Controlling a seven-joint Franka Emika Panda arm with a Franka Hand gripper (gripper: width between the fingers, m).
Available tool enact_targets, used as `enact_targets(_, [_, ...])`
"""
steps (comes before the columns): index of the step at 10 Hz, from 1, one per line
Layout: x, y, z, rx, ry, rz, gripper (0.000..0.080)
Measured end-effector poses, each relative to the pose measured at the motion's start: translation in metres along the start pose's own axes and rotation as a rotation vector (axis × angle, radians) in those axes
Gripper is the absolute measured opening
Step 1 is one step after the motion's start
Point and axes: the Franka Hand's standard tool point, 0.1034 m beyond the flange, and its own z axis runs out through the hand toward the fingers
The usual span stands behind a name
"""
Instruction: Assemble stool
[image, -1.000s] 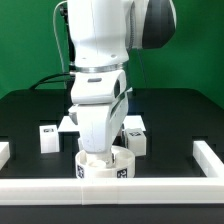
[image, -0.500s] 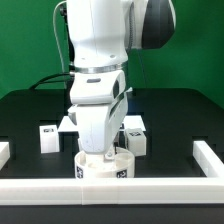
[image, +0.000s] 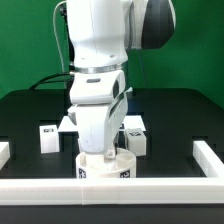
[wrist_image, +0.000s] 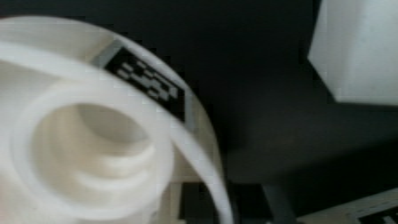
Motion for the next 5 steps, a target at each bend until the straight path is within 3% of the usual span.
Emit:
enact_targets(3, [0.001, 0.0, 0.0, 0.0, 0.0, 0.0, 0.0031])
enact_targets(5, [0.018, 0.002, 0.0, -0.006, -0.008, -0.062, 0.0031])
